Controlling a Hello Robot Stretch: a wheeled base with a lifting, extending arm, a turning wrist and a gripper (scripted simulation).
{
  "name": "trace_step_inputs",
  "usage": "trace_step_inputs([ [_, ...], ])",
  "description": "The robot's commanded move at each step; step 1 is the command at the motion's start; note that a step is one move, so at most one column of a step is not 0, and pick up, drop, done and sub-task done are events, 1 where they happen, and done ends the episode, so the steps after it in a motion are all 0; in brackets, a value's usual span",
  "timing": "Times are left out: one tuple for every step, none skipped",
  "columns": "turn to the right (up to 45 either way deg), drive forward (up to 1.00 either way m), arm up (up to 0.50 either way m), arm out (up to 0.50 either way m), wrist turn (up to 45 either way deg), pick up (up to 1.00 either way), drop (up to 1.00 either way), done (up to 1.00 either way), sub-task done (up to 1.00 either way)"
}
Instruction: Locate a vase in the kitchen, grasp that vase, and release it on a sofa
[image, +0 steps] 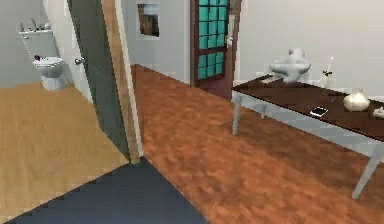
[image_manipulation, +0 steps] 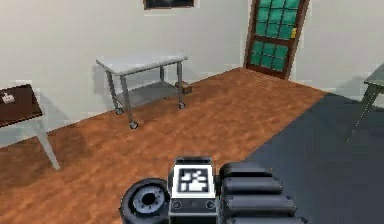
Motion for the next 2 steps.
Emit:
trace_step_inputs([
  [0.0, 1.0, 0.0, 0.0, 0.0, 0.0, 0.0, 0.0, 0.0],
  [0.0, 0.8, 0.0, 0.0, 0.0, 0.0, 0.0, 0.0, 0.0],
])
